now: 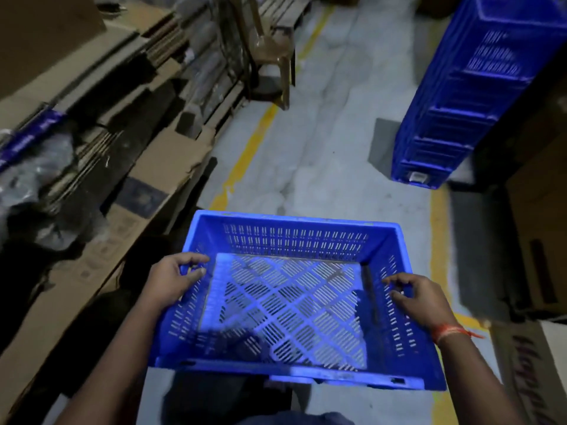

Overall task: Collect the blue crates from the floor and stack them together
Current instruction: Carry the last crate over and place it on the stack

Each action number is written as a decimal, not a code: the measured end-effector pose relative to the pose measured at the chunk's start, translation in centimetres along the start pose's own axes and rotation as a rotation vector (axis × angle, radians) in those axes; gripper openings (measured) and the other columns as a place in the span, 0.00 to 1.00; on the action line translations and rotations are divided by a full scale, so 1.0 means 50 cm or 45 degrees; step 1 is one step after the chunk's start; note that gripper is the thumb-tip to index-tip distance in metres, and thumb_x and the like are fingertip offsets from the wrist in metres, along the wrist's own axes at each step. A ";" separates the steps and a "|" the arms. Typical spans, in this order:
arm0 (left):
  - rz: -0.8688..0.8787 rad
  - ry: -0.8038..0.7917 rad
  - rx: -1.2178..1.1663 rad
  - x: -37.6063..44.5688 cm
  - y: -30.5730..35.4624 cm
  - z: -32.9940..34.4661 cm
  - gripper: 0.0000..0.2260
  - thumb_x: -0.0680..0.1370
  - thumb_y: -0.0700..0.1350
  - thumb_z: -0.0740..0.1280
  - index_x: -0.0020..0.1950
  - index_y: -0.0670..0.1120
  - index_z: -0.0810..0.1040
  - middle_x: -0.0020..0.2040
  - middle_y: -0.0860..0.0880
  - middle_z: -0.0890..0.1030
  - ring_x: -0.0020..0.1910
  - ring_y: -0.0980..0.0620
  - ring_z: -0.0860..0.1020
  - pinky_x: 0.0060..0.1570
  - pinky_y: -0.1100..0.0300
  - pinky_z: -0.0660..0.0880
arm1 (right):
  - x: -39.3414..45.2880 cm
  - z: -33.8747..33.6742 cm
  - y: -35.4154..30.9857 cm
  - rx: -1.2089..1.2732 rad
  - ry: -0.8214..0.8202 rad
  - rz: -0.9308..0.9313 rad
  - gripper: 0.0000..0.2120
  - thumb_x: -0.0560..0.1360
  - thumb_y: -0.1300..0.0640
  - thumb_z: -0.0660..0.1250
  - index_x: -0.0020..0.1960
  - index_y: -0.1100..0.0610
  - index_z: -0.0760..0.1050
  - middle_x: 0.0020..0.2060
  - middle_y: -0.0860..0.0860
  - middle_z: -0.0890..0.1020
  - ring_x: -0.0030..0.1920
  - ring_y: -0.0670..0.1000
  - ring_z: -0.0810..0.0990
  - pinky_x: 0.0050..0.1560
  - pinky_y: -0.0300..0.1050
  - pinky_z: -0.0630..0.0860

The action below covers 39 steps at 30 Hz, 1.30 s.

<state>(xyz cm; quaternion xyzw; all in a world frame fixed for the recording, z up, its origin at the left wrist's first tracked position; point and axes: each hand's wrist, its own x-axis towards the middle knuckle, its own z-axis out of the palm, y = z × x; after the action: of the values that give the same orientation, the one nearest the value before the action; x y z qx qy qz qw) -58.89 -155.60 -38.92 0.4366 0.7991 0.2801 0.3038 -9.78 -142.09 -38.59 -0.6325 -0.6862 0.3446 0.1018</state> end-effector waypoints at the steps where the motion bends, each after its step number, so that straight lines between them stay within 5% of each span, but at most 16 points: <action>1: 0.005 0.006 -0.001 0.041 0.019 0.008 0.12 0.72 0.42 0.77 0.47 0.60 0.85 0.43 0.52 0.86 0.39 0.63 0.80 0.48 0.63 0.75 | 0.034 -0.014 -0.002 -0.008 0.009 0.009 0.15 0.69 0.63 0.73 0.48 0.44 0.83 0.39 0.49 0.84 0.43 0.55 0.83 0.43 0.45 0.73; 5: 0.011 -0.023 0.018 0.223 0.100 0.029 0.10 0.71 0.44 0.78 0.47 0.60 0.86 0.41 0.55 0.85 0.43 0.54 0.83 0.52 0.53 0.78 | 0.179 -0.075 -0.031 -0.043 0.046 0.063 0.16 0.69 0.61 0.74 0.49 0.40 0.82 0.40 0.47 0.85 0.43 0.49 0.82 0.45 0.40 0.70; 11: 0.112 -0.064 0.050 0.474 0.286 0.035 0.09 0.72 0.44 0.77 0.47 0.57 0.85 0.40 0.52 0.83 0.41 0.48 0.83 0.47 0.56 0.77 | 0.383 -0.199 -0.097 -0.005 0.159 0.126 0.13 0.69 0.60 0.75 0.50 0.45 0.83 0.41 0.47 0.85 0.44 0.47 0.82 0.47 0.39 0.70; 15: 0.205 -0.081 0.049 0.628 0.419 0.044 0.10 0.73 0.40 0.76 0.49 0.54 0.83 0.39 0.52 0.81 0.32 0.63 0.77 0.38 0.68 0.71 | 0.518 -0.265 -0.116 0.030 0.224 0.186 0.12 0.70 0.59 0.75 0.51 0.47 0.84 0.39 0.48 0.85 0.43 0.49 0.82 0.46 0.39 0.69; 20: 0.218 -0.064 0.052 0.855 0.532 0.063 0.07 0.68 0.49 0.76 0.45 0.57 0.85 0.40 0.47 0.83 0.37 0.47 0.79 0.45 0.55 0.76 | 0.734 -0.331 -0.136 0.062 0.262 0.177 0.11 0.70 0.59 0.74 0.48 0.45 0.83 0.37 0.49 0.84 0.38 0.50 0.82 0.42 0.43 0.73; 24: 0.207 -0.044 0.074 1.031 0.601 0.090 0.10 0.65 0.54 0.73 0.45 0.62 0.84 0.39 0.47 0.83 0.33 0.51 0.77 0.45 0.52 0.78 | 0.927 -0.378 -0.138 0.093 0.241 0.151 0.12 0.70 0.59 0.74 0.48 0.44 0.82 0.37 0.50 0.84 0.36 0.51 0.81 0.42 0.43 0.74; 27: 0.191 -0.021 0.061 1.137 0.682 0.110 0.07 0.71 0.47 0.77 0.45 0.58 0.85 0.41 0.46 0.84 0.32 0.55 0.77 0.43 0.55 0.77 | 1.068 -0.429 -0.148 0.071 0.226 0.141 0.11 0.70 0.60 0.74 0.48 0.46 0.83 0.34 0.47 0.81 0.34 0.42 0.78 0.37 0.36 0.69; 31: 0.181 0.008 0.068 1.296 0.763 0.131 0.09 0.73 0.40 0.76 0.49 0.53 0.85 0.43 0.44 0.84 0.30 0.63 0.75 0.40 0.63 0.72 | 1.266 -0.508 -0.181 0.027 0.228 0.127 0.10 0.70 0.58 0.74 0.49 0.48 0.84 0.40 0.51 0.85 0.45 0.52 0.83 0.45 0.41 0.71; 35: 0.200 0.053 0.098 1.450 0.829 0.143 0.09 0.73 0.38 0.76 0.52 0.47 0.86 0.44 0.43 0.84 0.37 0.53 0.80 0.36 0.77 0.67 | 1.424 -0.563 -0.222 0.047 0.250 0.112 0.10 0.70 0.57 0.74 0.50 0.49 0.84 0.37 0.50 0.83 0.43 0.51 0.82 0.44 0.41 0.69; 39: 0.206 0.003 0.117 1.643 0.879 0.163 0.08 0.73 0.41 0.76 0.50 0.51 0.85 0.44 0.47 0.84 0.43 0.41 0.84 0.40 0.63 0.73 | 1.590 -0.590 -0.245 0.061 0.264 0.142 0.09 0.70 0.58 0.74 0.49 0.50 0.84 0.37 0.50 0.84 0.43 0.50 0.82 0.44 0.40 0.69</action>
<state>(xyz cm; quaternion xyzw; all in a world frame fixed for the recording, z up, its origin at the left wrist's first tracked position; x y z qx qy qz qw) -65.42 -62.53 -32.74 0.5129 0.7736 0.2674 0.2588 -16.80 -56.90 -32.90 -0.6992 -0.6274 0.2988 0.1678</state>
